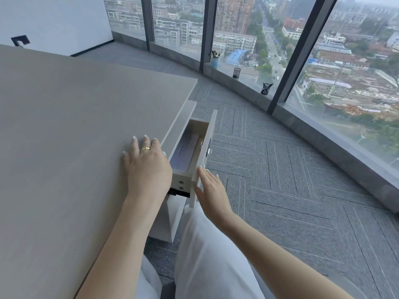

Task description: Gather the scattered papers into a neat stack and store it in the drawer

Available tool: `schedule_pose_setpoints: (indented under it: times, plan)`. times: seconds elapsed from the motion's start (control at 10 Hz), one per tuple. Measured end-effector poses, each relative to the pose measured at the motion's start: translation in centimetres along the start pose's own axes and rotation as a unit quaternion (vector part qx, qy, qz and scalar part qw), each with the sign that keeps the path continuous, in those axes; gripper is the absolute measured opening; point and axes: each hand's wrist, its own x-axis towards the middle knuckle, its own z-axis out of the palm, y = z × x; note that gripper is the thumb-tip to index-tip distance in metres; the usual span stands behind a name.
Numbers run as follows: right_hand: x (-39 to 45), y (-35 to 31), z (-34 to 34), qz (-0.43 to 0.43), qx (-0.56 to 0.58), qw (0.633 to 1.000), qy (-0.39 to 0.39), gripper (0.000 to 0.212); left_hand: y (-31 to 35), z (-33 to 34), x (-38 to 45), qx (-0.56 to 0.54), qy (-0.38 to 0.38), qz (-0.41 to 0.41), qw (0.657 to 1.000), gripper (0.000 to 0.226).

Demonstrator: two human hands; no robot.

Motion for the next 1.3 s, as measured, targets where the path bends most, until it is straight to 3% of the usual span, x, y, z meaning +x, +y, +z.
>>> schedule_pose_setpoints:
  times: [0.3,0.6,1.0,1.2,1.3]
  plan:
    - [0.6,-1.6,2.3,-0.030,-0.022,0.996,-0.082,0.071,-1.0,-0.6,0.7,0.007,-0.014,0.024,1.000,0.051]
    - [2.3,-4.2,2.9,0.032,0.221,0.962,-0.156,0.075,-0.6,-0.3,0.3,0.008,0.006,0.017,1.000,0.052]
    - [3.3,-3.8,3.9,0.070,0.308,0.931,-0.185,0.074,-0.3,-0.2,0.2,0.019,0.019,0.009,1.000,0.053]
    - [2.4,-2.5,0.8,0.093,0.414,0.895,-0.140,0.050,-0.6,-0.2,0.1,-0.006,0.036,0.020,0.999,0.047]
    - [0.2,-1.7,-3.9,0.136,0.492,0.860,0.014,0.030,-0.6,-1.4,-1.6,-0.172,0.039,-0.024,0.984,0.048]
